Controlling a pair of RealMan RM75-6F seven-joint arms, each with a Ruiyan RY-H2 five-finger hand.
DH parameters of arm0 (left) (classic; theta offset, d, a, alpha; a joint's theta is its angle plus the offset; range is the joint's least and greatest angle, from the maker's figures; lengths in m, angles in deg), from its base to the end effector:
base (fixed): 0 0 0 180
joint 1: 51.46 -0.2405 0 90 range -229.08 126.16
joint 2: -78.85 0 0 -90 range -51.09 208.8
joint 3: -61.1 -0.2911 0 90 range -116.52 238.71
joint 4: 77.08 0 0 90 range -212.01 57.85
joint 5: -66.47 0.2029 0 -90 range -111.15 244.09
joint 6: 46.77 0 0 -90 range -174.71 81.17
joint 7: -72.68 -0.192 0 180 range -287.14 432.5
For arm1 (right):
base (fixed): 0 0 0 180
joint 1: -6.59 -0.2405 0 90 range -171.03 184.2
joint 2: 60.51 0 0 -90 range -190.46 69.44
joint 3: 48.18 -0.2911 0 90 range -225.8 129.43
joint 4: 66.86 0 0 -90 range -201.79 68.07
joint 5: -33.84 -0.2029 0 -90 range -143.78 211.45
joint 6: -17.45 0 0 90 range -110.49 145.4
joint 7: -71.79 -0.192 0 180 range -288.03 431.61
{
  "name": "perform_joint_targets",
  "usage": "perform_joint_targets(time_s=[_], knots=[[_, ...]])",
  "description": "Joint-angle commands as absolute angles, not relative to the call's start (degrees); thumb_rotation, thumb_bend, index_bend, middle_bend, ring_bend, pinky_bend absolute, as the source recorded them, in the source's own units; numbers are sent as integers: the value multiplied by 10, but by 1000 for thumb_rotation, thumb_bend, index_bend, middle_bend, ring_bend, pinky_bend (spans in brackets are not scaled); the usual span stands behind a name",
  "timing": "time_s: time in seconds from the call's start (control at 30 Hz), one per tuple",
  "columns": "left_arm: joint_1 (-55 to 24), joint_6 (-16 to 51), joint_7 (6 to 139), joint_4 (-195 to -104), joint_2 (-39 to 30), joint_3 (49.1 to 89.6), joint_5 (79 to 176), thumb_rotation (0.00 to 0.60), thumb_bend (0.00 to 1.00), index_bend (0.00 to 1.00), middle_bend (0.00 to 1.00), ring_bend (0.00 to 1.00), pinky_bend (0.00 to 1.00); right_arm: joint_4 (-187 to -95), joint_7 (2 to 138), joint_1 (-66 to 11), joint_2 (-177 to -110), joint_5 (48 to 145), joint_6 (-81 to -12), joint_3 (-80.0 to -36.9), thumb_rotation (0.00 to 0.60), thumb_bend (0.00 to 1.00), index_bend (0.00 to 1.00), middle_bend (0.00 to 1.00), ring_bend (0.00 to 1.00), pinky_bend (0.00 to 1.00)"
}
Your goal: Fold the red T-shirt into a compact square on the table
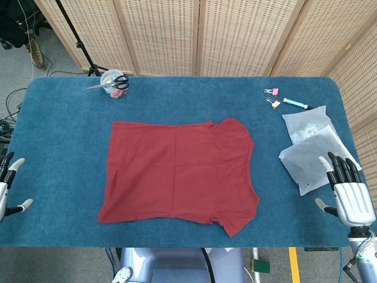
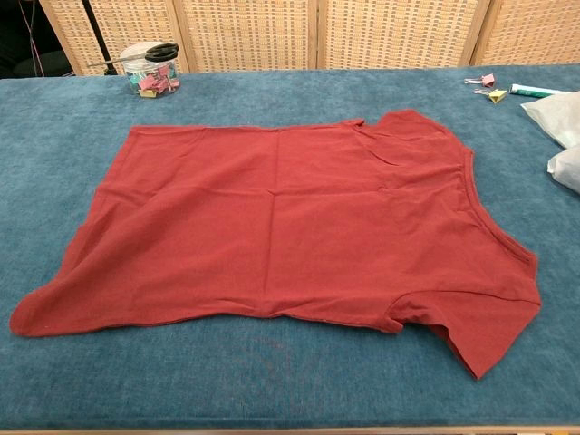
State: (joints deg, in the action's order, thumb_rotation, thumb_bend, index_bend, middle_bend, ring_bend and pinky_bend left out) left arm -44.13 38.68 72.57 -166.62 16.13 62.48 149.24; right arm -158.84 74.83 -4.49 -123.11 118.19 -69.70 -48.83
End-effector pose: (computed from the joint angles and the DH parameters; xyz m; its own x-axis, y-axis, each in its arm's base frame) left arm -0.3515 0.2419 0.1962 0.4608 -0.0039 0.8875 0.8874 0.0128 -0.4608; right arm -0.3217 -0.2599 0.1926 0.4712 0.0481 0.8807 -0.8776 -0.0742 0.4736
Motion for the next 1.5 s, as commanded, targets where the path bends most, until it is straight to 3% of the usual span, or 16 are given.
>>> perform_joint_targets(time_s=[0.03, 0.23, 0.37, 0.63, 1.0, 1.5], knots=[[-443, 386, 729, -1668, 162, 624, 1496, 600, 0, 0, 0, 0, 0, -1594, 750, -40, -1227, 1194, -700, -487, 600, 0, 0, 0, 0, 0], [-448, 394, 739, -1672, 165, 624, 1507, 600, 0, 0, 0, 0, 0, -1603, 724, -45, -1210, 1261, -679, -456, 600, 0, 0, 0, 0, 0], [-449, 395, 745, -1675, 168, 624, 1513, 600, 0, 0, 0, 0, 0, -1547, 655, -75, -1232, 1398, -669, -411, 600, 0, 16, 0, 0, 0], [-455, 400, 759, -1678, 173, 629, 1516, 600, 0, 0, 0, 0, 0, -1457, 643, -103, -1337, 1501, -664, -387, 600, 0, 216, 0, 0, 0], [-453, 388, 764, -1676, 175, 632, 1513, 600, 0, 0, 0, 0, 0, -1452, 734, -127, -1405, 1510, -616, -398, 600, 0, 333, 0, 0, 0], [-453, 379, 764, -1675, 176, 634, 1512, 600, 0, 0, 0, 0, 0, -1470, 828, -148, -1455, 1465, -547, -417, 600, 12, 353, 5, 0, 0]])
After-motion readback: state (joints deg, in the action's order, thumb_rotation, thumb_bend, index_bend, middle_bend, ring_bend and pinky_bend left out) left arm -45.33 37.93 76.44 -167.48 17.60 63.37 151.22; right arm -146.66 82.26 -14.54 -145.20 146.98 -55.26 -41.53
